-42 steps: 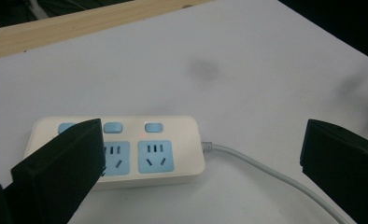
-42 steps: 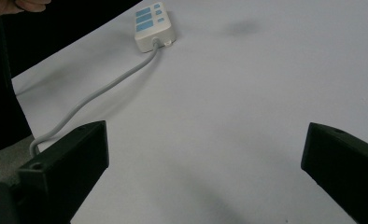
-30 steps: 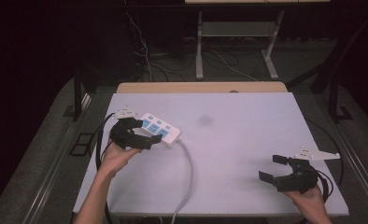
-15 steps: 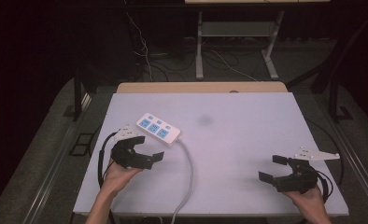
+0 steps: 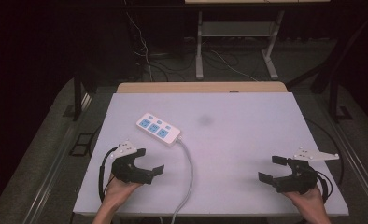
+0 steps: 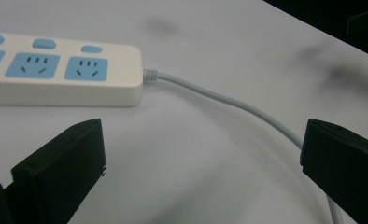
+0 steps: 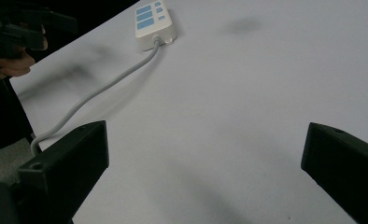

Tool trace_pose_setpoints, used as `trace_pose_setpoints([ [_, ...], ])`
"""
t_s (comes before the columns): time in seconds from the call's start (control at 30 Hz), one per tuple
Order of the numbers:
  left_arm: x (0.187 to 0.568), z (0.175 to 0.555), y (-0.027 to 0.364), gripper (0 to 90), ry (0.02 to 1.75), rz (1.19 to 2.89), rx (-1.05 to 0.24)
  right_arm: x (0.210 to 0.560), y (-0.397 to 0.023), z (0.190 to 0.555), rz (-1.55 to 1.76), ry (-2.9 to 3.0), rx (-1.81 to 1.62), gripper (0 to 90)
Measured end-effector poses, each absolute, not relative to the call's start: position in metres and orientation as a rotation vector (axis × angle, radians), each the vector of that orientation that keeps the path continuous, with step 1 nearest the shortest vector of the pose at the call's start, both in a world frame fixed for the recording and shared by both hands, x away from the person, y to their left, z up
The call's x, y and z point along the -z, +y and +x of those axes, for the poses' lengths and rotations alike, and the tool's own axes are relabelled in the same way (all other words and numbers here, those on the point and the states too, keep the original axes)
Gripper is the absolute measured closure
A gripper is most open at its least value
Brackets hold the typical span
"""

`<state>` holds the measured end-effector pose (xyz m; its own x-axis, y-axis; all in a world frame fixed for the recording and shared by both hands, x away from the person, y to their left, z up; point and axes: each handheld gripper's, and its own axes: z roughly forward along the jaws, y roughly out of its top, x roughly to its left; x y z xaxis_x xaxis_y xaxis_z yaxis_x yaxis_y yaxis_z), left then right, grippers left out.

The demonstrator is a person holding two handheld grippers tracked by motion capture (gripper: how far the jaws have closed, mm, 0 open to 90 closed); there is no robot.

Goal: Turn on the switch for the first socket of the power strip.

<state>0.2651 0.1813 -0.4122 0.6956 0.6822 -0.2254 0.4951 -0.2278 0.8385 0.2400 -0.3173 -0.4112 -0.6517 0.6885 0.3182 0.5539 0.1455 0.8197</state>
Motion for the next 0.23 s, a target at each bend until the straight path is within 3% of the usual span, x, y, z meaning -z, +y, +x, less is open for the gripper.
trace_pose_setpoints([
  [0.23, 0.4209, 0.2577, 0.1813, 0.0, 0.913, 1.909, -0.212, 0.4114, -0.3175, 0.2399, 1.243, 2.272, -1.53, 0.4],
])
